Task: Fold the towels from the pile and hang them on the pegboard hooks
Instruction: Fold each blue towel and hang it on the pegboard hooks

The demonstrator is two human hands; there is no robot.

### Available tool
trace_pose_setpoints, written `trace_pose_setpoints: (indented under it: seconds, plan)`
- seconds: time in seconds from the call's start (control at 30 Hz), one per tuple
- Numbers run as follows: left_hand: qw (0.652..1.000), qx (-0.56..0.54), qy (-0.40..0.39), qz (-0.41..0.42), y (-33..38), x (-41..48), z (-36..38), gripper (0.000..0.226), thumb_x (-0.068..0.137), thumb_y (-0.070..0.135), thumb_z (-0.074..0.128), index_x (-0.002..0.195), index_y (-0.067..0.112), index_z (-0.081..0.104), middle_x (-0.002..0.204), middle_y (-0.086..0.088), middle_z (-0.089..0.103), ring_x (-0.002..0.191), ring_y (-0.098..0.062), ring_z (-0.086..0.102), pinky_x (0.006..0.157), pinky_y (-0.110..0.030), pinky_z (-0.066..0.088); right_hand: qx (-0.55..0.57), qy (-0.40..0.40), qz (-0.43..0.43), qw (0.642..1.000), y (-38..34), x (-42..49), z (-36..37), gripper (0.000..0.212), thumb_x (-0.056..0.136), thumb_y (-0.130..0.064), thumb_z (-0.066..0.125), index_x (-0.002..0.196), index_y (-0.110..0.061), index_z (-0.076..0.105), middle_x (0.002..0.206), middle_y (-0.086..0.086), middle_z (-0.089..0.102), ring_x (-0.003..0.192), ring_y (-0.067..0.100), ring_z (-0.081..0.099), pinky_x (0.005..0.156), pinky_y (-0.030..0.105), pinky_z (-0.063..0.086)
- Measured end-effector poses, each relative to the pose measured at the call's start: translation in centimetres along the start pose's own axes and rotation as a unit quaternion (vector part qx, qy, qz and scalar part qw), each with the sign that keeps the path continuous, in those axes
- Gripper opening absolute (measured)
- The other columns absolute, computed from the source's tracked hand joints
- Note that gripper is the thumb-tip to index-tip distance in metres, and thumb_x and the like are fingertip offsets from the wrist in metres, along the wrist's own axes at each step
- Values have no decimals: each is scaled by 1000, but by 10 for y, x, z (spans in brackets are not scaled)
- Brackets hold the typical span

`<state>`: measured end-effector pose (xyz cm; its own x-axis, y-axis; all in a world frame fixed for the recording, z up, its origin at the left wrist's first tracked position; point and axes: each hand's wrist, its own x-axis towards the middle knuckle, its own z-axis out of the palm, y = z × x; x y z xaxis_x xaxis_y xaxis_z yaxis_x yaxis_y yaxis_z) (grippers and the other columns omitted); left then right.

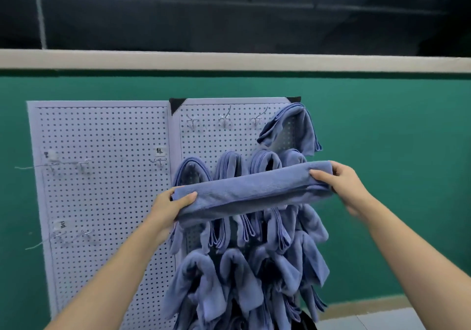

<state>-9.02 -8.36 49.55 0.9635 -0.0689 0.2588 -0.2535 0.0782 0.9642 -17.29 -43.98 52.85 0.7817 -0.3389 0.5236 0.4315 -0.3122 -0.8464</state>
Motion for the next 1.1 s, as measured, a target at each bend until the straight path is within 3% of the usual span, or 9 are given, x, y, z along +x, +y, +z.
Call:
trace_pose_setpoints:
  seconds: [0.27, 0.4, 0.6, 0.67, 0.73, 0.8, 0.87, 1.0, 1.1]
  plan:
    - [992, -22, 46, 115, 51, 53, 42, 14, 86, 18, 69, 98, 20, 63, 97, -6, 70, 84, -21, 68, 66, -31, 53, 29, 66, -79, 994, -32, 73, -8, 17, 86, -15, 69, 99, -5, 66, 90, 7, 67, 77, 17, 59, 73, 32, 49]
    - [966, 168, 78, 180, 63, 93, 50, 29, 85, 20, 70, 111, 22, 57, 111, -1, 55, 97, -21, 57, 80, -33, 48, 62, 76, -100, 990, -50, 109, 0, 21, 85, -14, 70, 103, -5, 64, 93, 8, 67, 76, 16, 61, 70, 29, 52]
    - [855, 456, 102, 222, 73, 109, 83, 22, 88, 22, 58, 111, 25, 60, 112, 4, 64, 93, -16, 57, 79, -33, 49, 96, 73, -112, 986, -93, 150, 29, 11, 86, -11, 68, 80, -12, 59, 74, 2, 59, 64, 11, 54, 57, 22, 49]
    - [825, 449, 151, 309, 74, 98, 102, 32, 93, 39, 51, 120, 24, 59, 123, 4, 61, 110, -18, 55, 95, -39, 45, 90, 69, -113, 987, -106, 161, 41, 21, 86, -10, 68, 70, -14, 54, 68, 1, 55, 61, 11, 51, 57, 24, 46]
    - [837, 390, 121, 364, 76, 83, 130, 61, 89, 59, 45, 135, 20, 47, 136, 2, 52, 125, -19, 46, 107, -42, 35, 76, 56, -114, 989, -117, 170, 54, 29, 85, -10, 67, 64, -15, 48, 63, 0, 50, 55, 10, 48, 52, 23, 42]
    - [857, 375, 67, 346, 74, 76, 157, 95, 77, 69, 54, 149, 17, 21, 151, 1, 32, 136, -21, 32, 112, -42, 29, 71, 40, -112, 990, -127, 178, 64, 36, 86, -9, 66, 60, -15, 41, 58, 0, 43, 48, 10, 43, 44, 19, 34]
    - [838, 433, 70, 325, 68, 81, 173, 111, 75, 61, 64, 151, 16, -4, 158, -1, 12, 141, -23, 20, 114, -40, 23, 73, 31, -106, 991, -136, 185, 70, 39, 86, -7, 65, 60, -14, 37, 56, 1, 37, 37, 7, 37, 37, 15, 26]
    - [797, 472, 124, 357, 58, 101, 179, 96, 88, 33, 60, 151, 12, -9, 158, -5, 6, 142, -26, 17, 113, -38, 22, 89, 47, -82, 992, -144, 198, 66, 29, 87, -8, 63, 65, -13, 44, 57, 2, 44, 30, 4, 39, 33, 13, 25]
    - [810, 435, 133, 370, 67, 104, 185, 93, 88, 53, 52, 152, 11, -2, 159, -3, 10, 143, -23, 16, 114, -40, 20, 141, 56, -62, 986, -149, 207, 63, 18, 86, -9, 65, 73, -13, 55, 63, 3, 55, 48, 10, 51, 41, 15, 37]
